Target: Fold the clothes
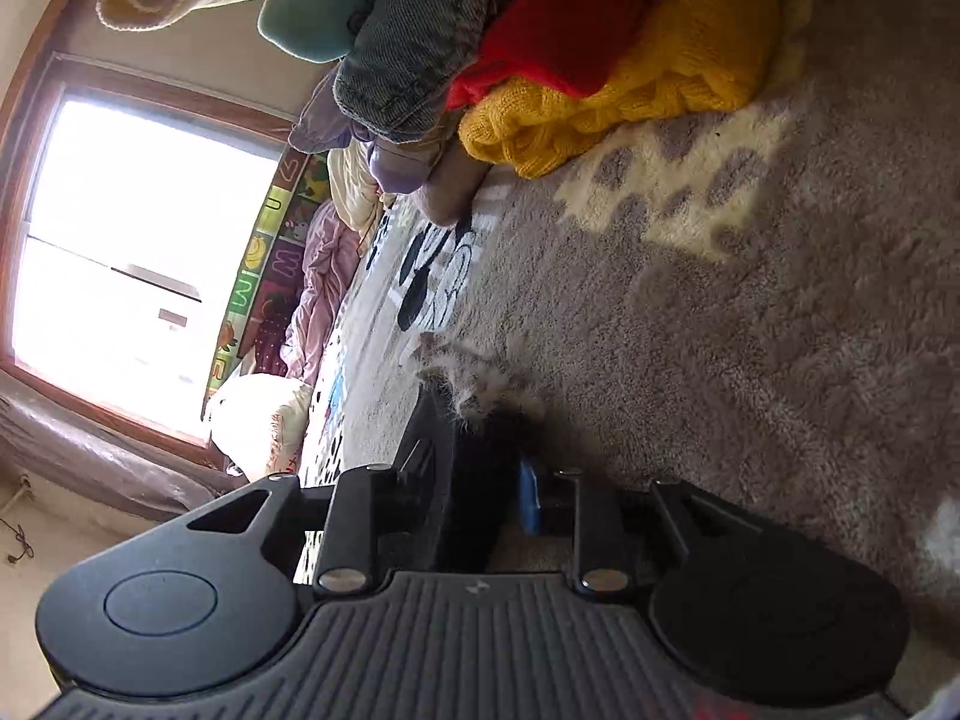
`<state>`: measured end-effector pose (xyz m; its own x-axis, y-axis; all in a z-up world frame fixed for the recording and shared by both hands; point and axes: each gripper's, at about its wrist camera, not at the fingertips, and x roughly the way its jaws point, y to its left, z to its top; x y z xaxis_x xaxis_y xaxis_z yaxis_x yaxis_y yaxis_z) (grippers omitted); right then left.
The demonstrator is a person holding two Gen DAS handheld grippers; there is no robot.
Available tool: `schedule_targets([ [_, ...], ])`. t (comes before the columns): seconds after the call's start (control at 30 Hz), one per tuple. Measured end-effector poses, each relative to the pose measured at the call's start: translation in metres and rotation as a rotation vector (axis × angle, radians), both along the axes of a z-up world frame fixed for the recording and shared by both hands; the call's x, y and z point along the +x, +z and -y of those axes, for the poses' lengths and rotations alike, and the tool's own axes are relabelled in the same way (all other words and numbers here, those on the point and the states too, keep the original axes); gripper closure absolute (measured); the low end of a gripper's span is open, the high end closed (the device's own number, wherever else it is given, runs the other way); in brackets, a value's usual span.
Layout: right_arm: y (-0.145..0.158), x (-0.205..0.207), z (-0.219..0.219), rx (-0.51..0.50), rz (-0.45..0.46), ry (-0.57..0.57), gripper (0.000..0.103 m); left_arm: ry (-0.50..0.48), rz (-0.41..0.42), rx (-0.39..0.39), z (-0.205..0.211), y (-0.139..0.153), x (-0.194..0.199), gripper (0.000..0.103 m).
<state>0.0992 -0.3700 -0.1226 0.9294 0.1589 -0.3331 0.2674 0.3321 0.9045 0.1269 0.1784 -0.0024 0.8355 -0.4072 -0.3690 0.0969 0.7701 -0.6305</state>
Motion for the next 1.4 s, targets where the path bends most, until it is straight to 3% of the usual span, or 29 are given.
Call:
schedule_targets([
  [0.1, -0.005, -0.003, 0.001, 0.038, 0.031, -0.024, 0.068, -0.075, -0.013, 0.117, 0.038, -0.010, 0.012, 0.056],
  [0.17, -0.007, 0.001, 0.001, 0.036, 0.041, -0.019, 0.068, -0.068, -0.146, 0.240, 0.054, -0.034, 0.027, 0.056],
  [0.27, -0.009, 0.009, 0.001, 0.034, 0.044, -0.012, 0.072, -0.080, -0.133, 0.311, 0.060, -0.044, 0.028, 0.056],
  [0.37, -0.007, 0.017, -0.002, -0.004, 0.033, -0.005, 0.076, -0.067, -0.142, 0.261, 0.050, -0.047, 0.028, 0.056],
  [0.47, -0.008, 0.021, -0.005, -0.035, 0.029, -0.015, 0.085, -0.060, -0.146, 0.204, 0.038, -0.051, 0.026, 0.066],
  [0.53, -0.007, 0.020, -0.005, -0.033, 0.037, -0.021, 0.084, -0.058, -0.149, 0.160, 0.031, -0.052, 0.024, 0.066],
  [0.63, -0.001, 0.007, -0.003, -0.029, 0.038, -0.027, 0.072, -0.064, -0.152, 0.141, 0.030, -0.051, 0.024, 0.067],
  [0.73, 0.007, -0.003, -0.006, -0.069, -0.023, 0.005, 0.066, -0.074, -0.145, 0.185, 0.038, -0.048, 0.024, 0.065],
  [0.87, 0.024, 0.004, -0.033, -0.196, -0.027, 0.137, 0.029, -0.075, -0.136, 0.202, 0.041, -0.047, 0.023, 0.063],
  [1.07, 0.034, 0.023, -0.061, -0.264, -0.049, 0.112, 0.000, -0.071, -0.135, 0.204, 0.042, -0.048, 0.024, 0.063],
  [1.27, 0.030, 0.033, -0.059, -0.202, -0.004, 0.096, 0.004, -0.074, -0.135, 0.195, 0.040, -0.048, 0.024, 0.063],
  [1.33, 0.026, 0.031, -0.051, -0.159, 0.029, 0.093, 0.018, -0.075, -0.135, 0.197, 0.041, -0.048, 0.025, 0.063],
  [1.4, 0.016, 0.024, -0.039, -0.082, 0.068, 0.065, 0.038, -0.077, -0.135, 0.196, 0.040, -0.048, 0.025, 0.063],
])
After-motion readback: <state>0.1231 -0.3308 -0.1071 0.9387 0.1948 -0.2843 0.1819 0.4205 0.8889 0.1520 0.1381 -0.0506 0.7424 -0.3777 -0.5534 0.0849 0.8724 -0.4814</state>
